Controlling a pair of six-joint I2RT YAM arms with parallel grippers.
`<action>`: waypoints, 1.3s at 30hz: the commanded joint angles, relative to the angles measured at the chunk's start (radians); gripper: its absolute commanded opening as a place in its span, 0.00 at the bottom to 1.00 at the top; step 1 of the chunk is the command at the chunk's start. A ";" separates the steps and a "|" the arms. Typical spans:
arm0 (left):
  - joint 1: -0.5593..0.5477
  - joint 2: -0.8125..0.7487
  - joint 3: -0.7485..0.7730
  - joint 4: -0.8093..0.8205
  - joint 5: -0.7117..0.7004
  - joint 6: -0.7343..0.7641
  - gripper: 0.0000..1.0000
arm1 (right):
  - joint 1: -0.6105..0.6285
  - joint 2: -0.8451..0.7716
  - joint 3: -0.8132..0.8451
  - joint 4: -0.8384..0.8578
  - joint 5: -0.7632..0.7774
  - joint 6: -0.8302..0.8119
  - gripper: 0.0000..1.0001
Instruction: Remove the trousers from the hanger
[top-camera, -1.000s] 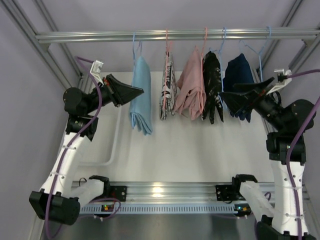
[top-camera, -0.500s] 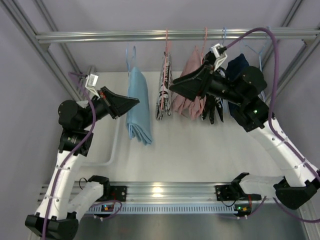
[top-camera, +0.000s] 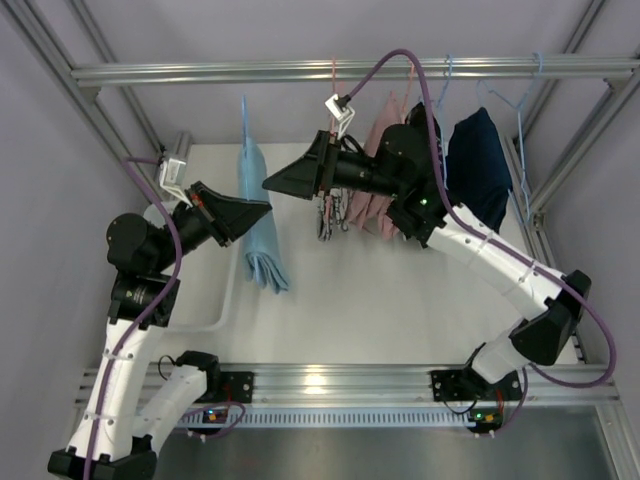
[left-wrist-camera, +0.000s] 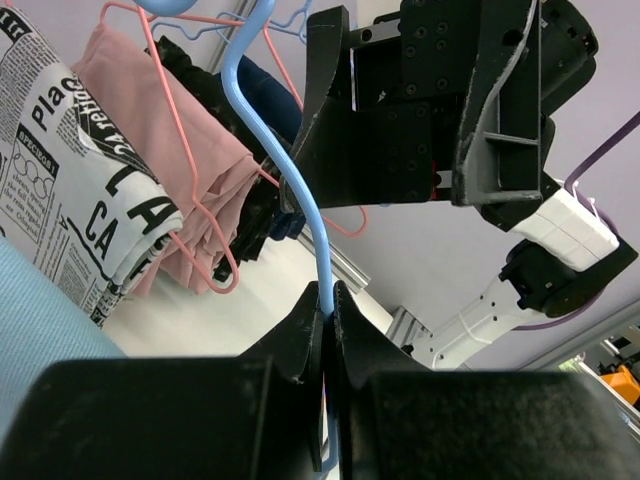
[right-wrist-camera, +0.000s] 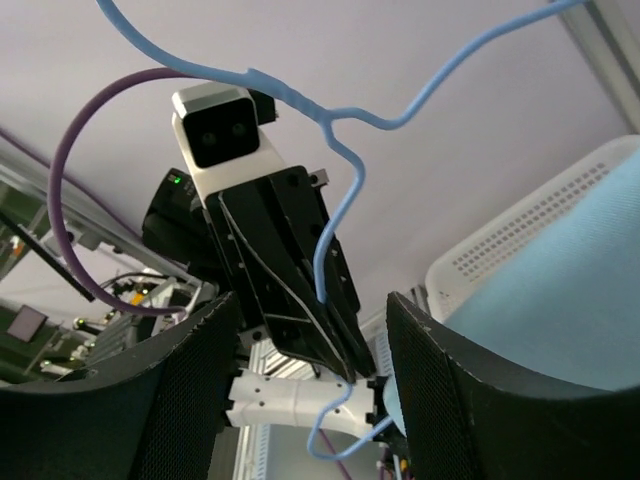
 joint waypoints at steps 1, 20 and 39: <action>-0.002 -0.040 0.038 0.189 -0.017 0.063 0.00 | 0.051 0.036 0.099 0.117 0.006 0.050 0.60; -0.004 -0.014 0.050 0.140 0.018 0.158 0.00 | 0.080 0.221 0.231 0.206 0.003 0.177 0.51; -0.004 -0.169 0.070 -0.077 -0.335 0.339 0.99 | 0.020 0.151 0.253 0.126 0.018 0.173 0.00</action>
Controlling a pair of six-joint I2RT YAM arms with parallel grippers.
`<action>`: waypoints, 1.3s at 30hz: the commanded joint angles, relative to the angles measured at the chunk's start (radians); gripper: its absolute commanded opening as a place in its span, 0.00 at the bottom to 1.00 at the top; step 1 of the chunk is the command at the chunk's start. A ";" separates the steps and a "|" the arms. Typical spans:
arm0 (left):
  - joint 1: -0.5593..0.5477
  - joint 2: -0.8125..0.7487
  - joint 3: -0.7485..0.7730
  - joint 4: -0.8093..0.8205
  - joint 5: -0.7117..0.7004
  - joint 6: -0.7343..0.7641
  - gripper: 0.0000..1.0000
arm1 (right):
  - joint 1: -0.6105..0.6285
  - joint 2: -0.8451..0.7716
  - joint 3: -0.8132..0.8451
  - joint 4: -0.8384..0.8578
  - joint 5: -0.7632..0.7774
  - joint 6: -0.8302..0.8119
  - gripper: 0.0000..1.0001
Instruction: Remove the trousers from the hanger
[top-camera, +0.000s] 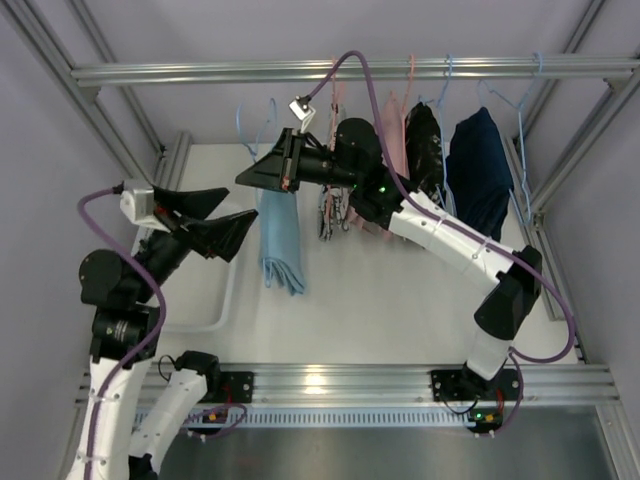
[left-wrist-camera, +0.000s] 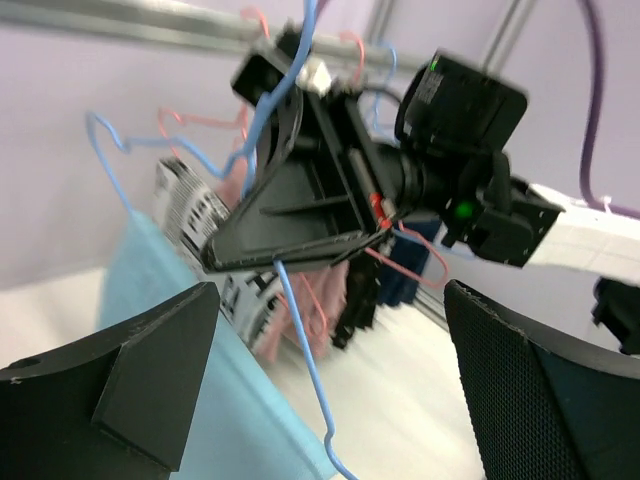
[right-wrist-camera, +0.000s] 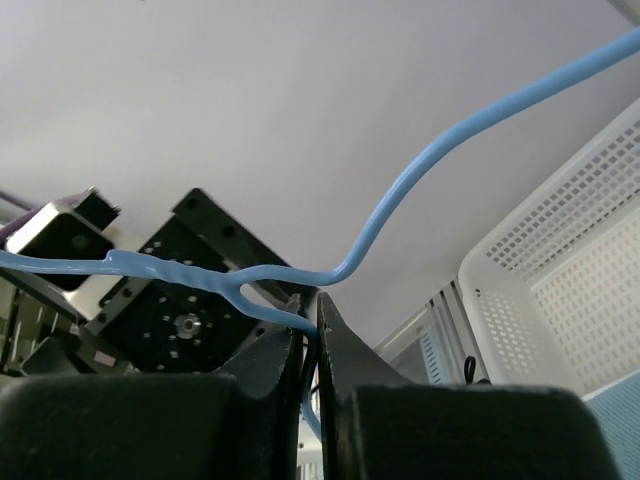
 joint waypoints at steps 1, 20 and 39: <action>0.001 -0.071 0.070 -0.029 -0.164 0.096 0.99 | -0.019 -0.093 0.062 0.121 -0.003 -0.005 0.00; -0.005 -0.347 -0.168 -0.425 -0.088 0.641 0.96 | -0.082 -0.174 0.065 0.126 -0.035 0.028 0.00; -0.005 -0.229 -0.476 0.198 0.044 0.365 0.96 | -0.083 -0.137 0.116 0.126 -0.017 0.061 0.00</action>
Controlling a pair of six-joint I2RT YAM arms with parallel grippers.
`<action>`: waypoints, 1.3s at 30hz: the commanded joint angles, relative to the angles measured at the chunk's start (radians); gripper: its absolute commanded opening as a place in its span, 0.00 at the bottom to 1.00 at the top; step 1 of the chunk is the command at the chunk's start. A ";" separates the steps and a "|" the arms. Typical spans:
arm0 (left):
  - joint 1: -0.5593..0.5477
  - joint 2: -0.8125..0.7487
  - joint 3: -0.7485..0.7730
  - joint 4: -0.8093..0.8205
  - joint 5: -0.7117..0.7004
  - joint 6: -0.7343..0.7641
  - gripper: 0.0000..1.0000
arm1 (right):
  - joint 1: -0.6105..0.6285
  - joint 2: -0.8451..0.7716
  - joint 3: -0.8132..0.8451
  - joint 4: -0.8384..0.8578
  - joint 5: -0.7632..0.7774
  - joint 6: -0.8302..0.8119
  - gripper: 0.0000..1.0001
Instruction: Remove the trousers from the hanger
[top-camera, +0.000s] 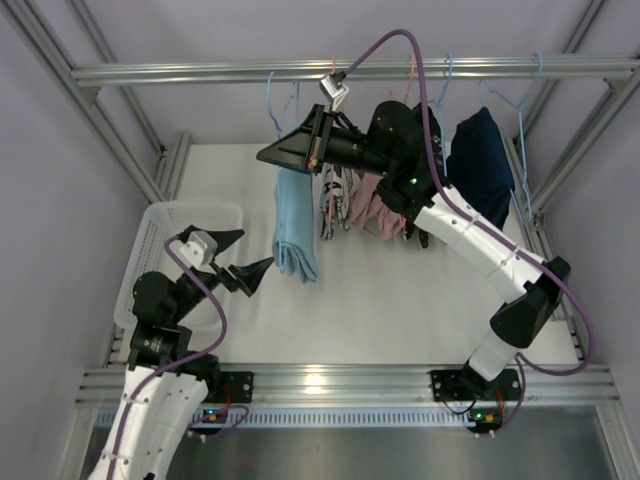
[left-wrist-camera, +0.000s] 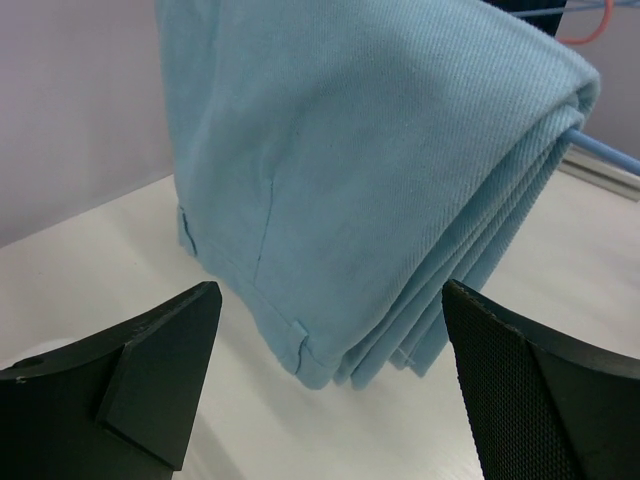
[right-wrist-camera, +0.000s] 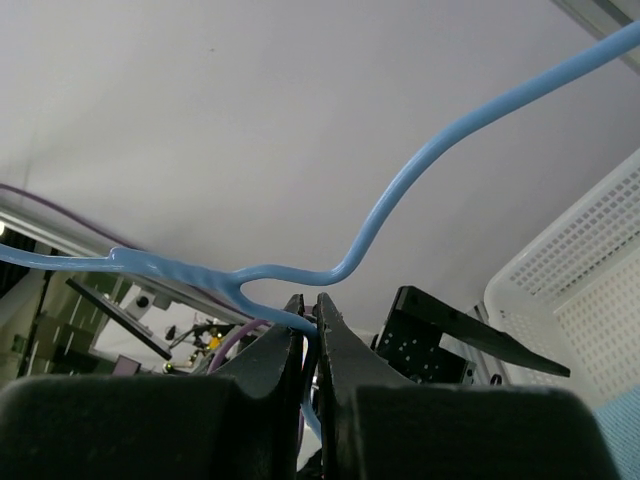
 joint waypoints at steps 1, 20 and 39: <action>-0.003 0.028 -0.005 0.186 0.028 -0.123 0.96 | -0.009 -0.036 0.104 0.161 0.006 -0.002 0.00; -0.030 0.085 -0.016 0.232 0.066 -0.085 0.97 | -0.009 0.016 0.131 0.156 0.031 0.015 0.00; -0.115 0.235 0.005 0.370 -0.227 -0.080 0.91 | -0.005 0.033 0.147 0.145 0.040 0.036 0.00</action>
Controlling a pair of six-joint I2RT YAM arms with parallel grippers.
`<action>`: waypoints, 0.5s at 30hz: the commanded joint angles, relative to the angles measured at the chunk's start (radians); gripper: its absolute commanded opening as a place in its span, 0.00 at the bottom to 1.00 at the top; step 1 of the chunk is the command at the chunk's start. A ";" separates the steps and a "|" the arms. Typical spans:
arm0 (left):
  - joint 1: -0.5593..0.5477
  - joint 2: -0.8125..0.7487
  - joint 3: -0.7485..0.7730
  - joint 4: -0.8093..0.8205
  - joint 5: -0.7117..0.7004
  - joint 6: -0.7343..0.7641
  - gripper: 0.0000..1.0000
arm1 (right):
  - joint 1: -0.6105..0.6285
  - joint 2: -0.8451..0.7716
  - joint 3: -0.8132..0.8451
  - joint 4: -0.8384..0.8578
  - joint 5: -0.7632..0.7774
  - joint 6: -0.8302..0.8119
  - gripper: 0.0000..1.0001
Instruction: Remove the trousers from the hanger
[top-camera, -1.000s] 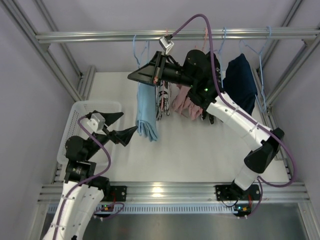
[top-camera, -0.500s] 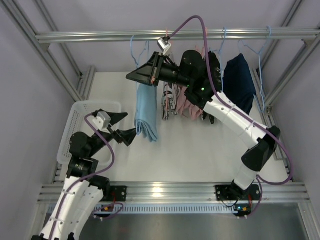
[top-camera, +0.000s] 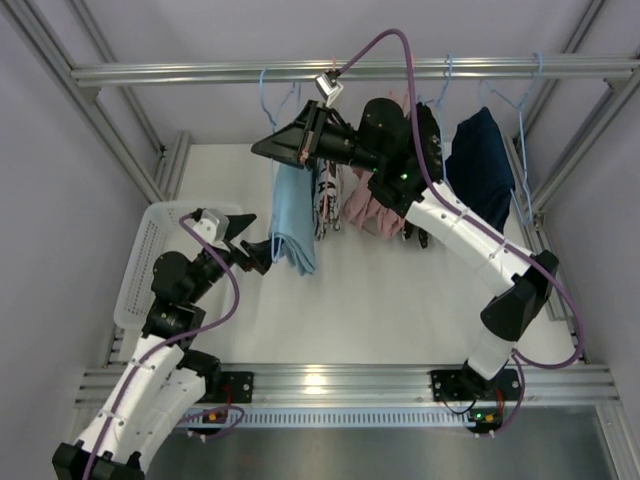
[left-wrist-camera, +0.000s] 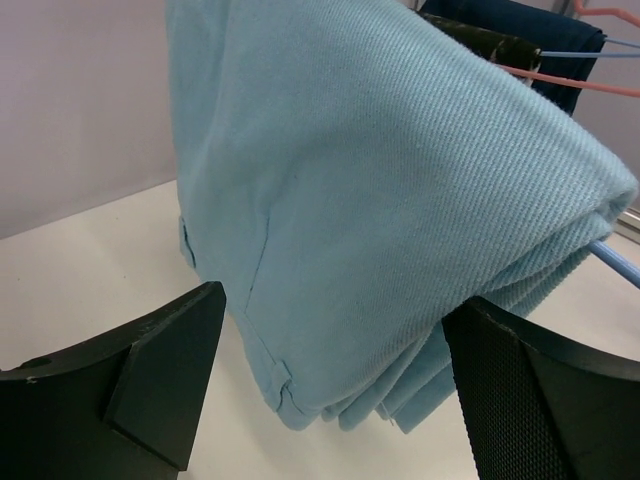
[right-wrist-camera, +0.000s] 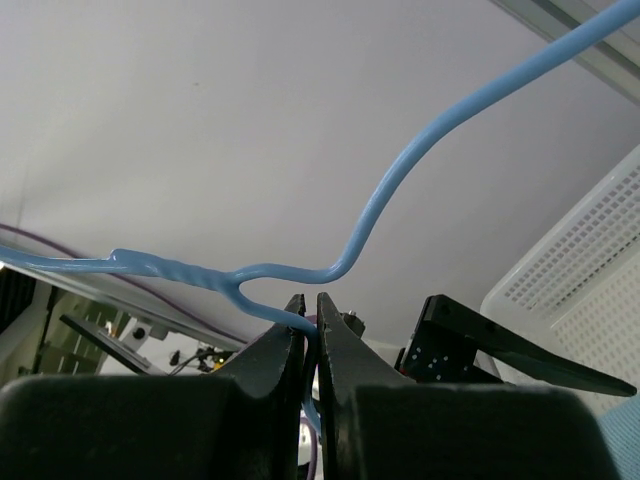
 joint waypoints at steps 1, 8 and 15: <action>-0.005 0.018 0.019 0.115 -0.082 0.005 0.91 | -0.005 -0.031 0.091 0.147 -0.002 0.005 0.00; -0.017 0.032 0.016 0.208 -0.059 -0.096 0.91 | -0.005 -0.023 0.084 0.147 0.002 0.011 0.00; -0.047 0.067 0.045 0.251 -0.077 -0.110 0.93 | -0.003 -0.014 0.095 0.150 0.002 0.024 0.00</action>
